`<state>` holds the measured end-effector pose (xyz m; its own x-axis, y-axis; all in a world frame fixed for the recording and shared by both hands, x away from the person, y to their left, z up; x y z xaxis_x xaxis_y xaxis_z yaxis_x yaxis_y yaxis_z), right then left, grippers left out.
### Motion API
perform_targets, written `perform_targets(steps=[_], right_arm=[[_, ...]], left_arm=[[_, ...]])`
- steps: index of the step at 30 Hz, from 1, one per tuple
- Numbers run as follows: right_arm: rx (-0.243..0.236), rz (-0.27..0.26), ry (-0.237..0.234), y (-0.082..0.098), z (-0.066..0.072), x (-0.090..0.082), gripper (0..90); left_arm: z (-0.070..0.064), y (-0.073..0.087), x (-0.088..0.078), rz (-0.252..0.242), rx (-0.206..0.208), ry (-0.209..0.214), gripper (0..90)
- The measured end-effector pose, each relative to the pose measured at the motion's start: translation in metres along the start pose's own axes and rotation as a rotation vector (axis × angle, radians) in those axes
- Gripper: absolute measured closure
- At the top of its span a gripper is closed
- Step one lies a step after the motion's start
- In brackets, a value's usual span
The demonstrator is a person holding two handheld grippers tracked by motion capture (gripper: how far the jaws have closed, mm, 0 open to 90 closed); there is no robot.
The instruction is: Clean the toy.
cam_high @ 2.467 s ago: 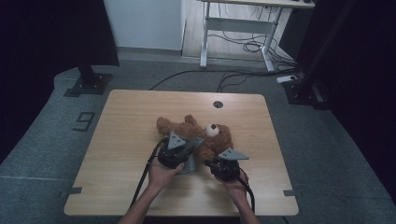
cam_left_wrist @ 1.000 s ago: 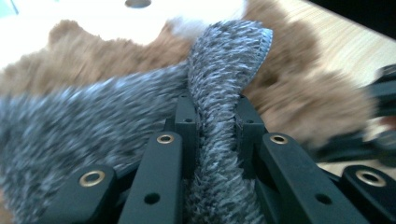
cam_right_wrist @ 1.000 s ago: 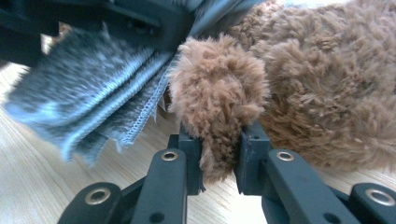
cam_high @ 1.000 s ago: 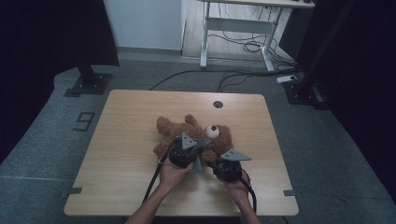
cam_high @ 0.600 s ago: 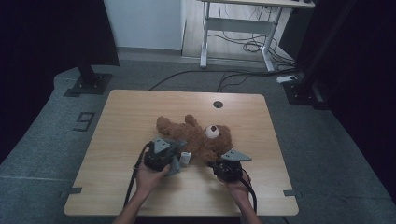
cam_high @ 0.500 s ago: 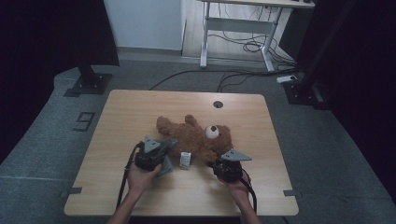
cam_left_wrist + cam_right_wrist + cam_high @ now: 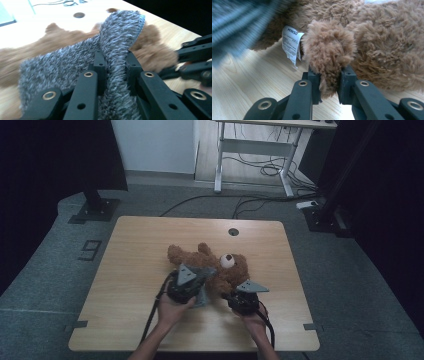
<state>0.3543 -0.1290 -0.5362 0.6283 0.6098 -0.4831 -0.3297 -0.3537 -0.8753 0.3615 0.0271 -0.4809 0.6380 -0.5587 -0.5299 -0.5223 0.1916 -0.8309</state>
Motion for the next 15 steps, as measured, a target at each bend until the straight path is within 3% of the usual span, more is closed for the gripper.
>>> perform_targets(steps=[2, 4, 5, 6, 7, 10, 12, 14, 15], right_arm=[[-0.002, 0.002, -0.001, 0.000, 0.000, 0.000, 76.2], [-0.001, 0.001, -0.002, 0.000, 0.001, -0.001, 76.2], [-0.005, 0.002, -0.003, 0.000, 0.001, -0.001, 76.2], [-0.008, 0.003, -0.002, 0.000, 0.001, -0.001, 76.3], [-0.009, 0.003, -0.003, 0.000, 0.001, -0.001, 76.2], [-0.010, 0.004, -0.005, 0.000, 0.001, -0.002, 76.2], [-0.009, 0.004, -0.005, 0.000, 0.000, -0.002, 76.2], [-0.009, 0.004, -0.006, 0.000, 0.001, -0.001, 76.2], [-0.011, 0.004, -0.006, 0.000, 0.000, -0.002, 76.2]], left_arm=[[-0.008, 0.001, 0.016, 0.031, 0.003, 0.009, 75.8], [-0.010, 0.003, 0.021, 0.040, 0.007, 0.008, 75.8], [-0.010, 0.009, 0.031, 0.061, 0.029, -0.024, 75.8], [-0.010, 0.009, 0.031, 0.061, 0.029, -0.024, 75.8], [-0.003, 0.015, 0.033, 0.064, 0.020, -0.055, 75.7], [0.014, 0.022, 0.026, 0.066, -0.028, -0.050, 75.7], [0.019, 0.023, 0.022, 0.063, -0.035, -0.049, 75.8], [0.027, 0.024, 0.010, 0.051, -0.037, -0.063, 75.6], [0.038, 0.023, -0.004, 0.022, -0.051, -0.082, 75.6]])
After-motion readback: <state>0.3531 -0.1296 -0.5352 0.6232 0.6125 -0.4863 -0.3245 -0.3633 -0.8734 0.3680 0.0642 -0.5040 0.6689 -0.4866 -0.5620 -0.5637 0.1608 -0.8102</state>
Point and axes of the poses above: each handheld gripper's, and its own axes: x roughly forward along the jaws, y roughly out of its underside, z roughly to its left, the point moved 5 cm from there along x, roughly forward along the jaws, and after that the axes turned 11 degrees about -x, right-handed, at the moved point
